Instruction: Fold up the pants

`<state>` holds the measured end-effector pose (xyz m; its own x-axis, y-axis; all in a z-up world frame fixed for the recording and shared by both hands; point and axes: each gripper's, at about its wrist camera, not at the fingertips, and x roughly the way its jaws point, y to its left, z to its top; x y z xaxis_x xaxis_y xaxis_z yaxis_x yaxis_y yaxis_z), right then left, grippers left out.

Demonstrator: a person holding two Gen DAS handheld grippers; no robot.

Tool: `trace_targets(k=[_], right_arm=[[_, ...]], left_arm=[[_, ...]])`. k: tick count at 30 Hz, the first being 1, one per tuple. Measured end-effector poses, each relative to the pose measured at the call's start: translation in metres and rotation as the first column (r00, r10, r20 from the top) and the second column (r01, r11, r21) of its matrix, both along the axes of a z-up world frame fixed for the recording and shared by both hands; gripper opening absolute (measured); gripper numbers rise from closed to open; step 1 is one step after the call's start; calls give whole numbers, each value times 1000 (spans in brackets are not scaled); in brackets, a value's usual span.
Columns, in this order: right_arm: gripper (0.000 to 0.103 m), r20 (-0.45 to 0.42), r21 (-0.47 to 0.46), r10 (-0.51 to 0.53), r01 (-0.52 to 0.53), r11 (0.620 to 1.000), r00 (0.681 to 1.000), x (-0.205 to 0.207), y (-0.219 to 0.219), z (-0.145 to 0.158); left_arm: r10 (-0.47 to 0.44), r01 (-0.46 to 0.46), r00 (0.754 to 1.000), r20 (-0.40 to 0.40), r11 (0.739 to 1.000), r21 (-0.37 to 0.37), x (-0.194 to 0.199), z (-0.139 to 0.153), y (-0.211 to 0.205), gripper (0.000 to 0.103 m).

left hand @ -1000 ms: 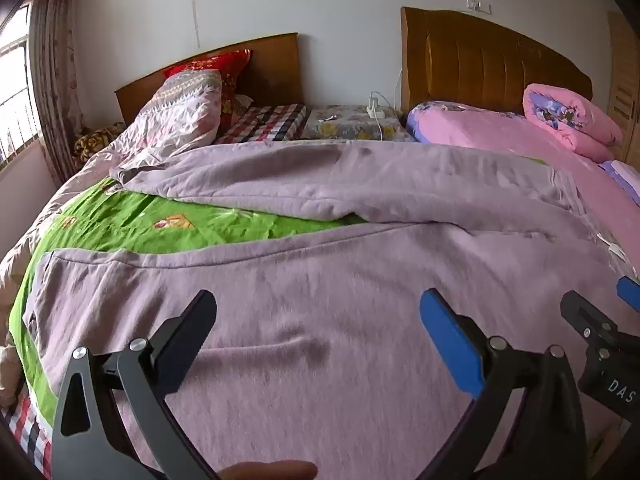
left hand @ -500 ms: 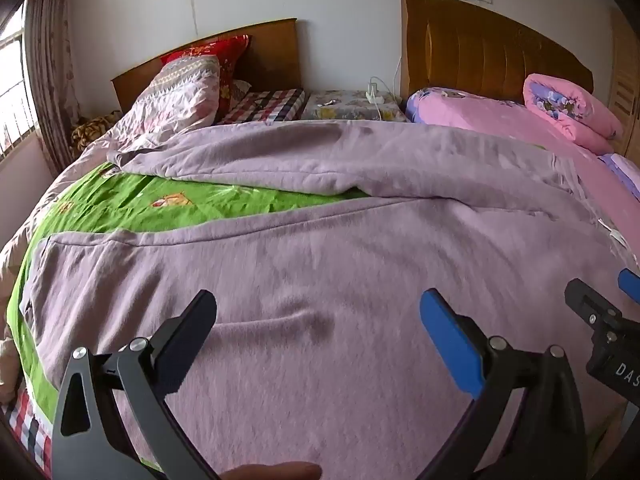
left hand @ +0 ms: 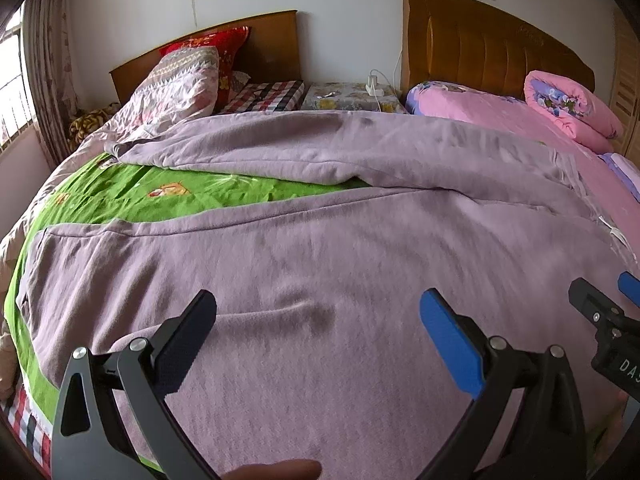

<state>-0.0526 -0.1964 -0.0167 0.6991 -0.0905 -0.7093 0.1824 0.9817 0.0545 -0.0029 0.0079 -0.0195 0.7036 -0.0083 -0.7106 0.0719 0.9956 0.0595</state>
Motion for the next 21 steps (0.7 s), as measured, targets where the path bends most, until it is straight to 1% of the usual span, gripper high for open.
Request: trace_targets(k=[12,15,18,21], right_arm=[[99,-3,2,0,0,1000,1000,0,0,-1],[99,-3,3,0,0,1000,1000,0,0,-1],[99,-3,2,-1,1,1000,1000,-1,-1,-1],[99,-4,3,-3,3,1000,1000,-2,-2,-2]], left_arm=[[2,-2,1000,-24,1000,-13,-1,-5,6,102],[-7,6,1000,-29,999,-34,0,-5,8,102],[-16,13,999,-34,997,-79,0,-5,12,102],[13,-15,1000,-17,995,-94,-1,-2,18,102]])
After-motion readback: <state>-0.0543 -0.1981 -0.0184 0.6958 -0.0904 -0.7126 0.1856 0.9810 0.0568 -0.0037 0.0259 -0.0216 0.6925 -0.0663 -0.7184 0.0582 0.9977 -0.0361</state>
